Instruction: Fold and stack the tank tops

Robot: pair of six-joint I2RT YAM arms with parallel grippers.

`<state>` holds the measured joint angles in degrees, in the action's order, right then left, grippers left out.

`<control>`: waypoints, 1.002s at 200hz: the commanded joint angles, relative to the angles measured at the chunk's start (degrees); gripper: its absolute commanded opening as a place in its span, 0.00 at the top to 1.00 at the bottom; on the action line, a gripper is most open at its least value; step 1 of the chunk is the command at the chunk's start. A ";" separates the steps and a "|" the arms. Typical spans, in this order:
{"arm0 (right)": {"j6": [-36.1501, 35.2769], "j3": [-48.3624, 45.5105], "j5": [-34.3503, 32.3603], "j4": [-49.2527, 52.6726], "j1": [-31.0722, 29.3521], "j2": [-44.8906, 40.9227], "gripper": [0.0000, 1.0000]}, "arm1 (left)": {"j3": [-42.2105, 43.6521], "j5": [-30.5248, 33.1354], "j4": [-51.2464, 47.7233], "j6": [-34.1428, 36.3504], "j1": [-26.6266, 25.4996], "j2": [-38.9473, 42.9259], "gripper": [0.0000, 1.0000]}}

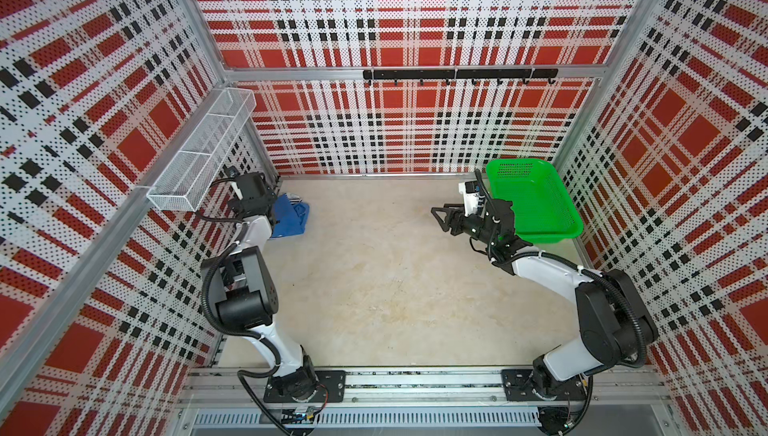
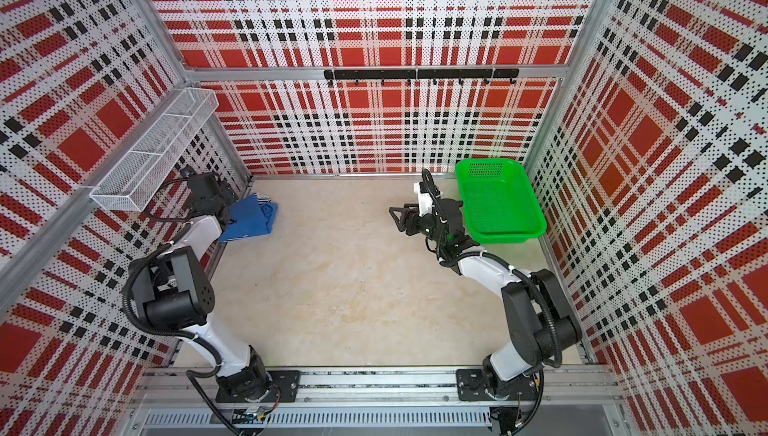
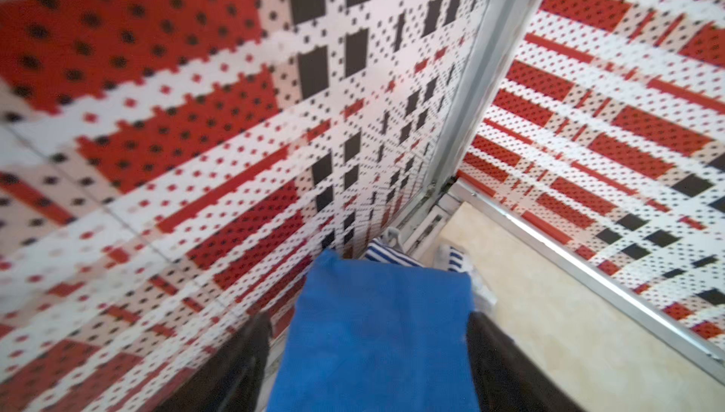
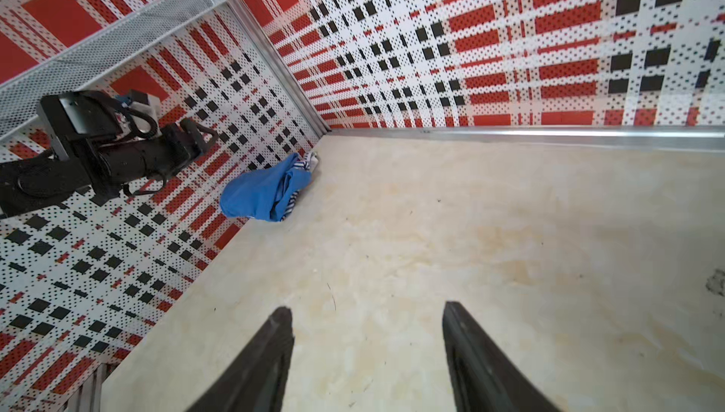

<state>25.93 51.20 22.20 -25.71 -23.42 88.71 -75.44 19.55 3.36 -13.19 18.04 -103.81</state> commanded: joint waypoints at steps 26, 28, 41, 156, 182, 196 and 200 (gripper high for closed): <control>-4.57 -3.05 -5.38 10.76 2.47 -7.70 0.35 | -4.15 -5.10 -6.32 -2.54 0.50 -16.05 0.59; -4.79 -3.24 -5.93 11.45 2.69 -8.29 0.35 | -4.93 -5.39 -7.72 -2.65 0.50 -16.64 0.60; -6.43 -4.29 -10.20 16.13 4.60 -11.52 0.30 | -7.48 -5.99 -10.90 -3.02 -0.16 -18.38 0.61; -19.21 -21.90 -32.71 7.12 18.32 -16.42 0.00 | -3.34 -12.08 -9.42 -8.93 -17.40 -11.28 0.29; -20.95 -24.51 -35.95 -3.51 18.71 -9.86 0.00 | 0.66 -4.66 -8.16 -2.97 -19.71 -0.93 0.01; -21.01 -24.29 -34.50 -6.68 18.94 -6.45 0.00 | 6.29 -0.20 -5.20 -0.38 -21.27 6.32 0.02; -20.53 -23.58 -34.36 -6.05 18.94 -6.18 0.00 | 8.15 0.63 -4.00 0.19 -21.57 8.49 0.02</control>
<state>7.09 26.92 -10.68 -21.76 -5.10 79.05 -73.38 11.73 -4.99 -18.52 -2.20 -107.90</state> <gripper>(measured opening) 0.999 0.981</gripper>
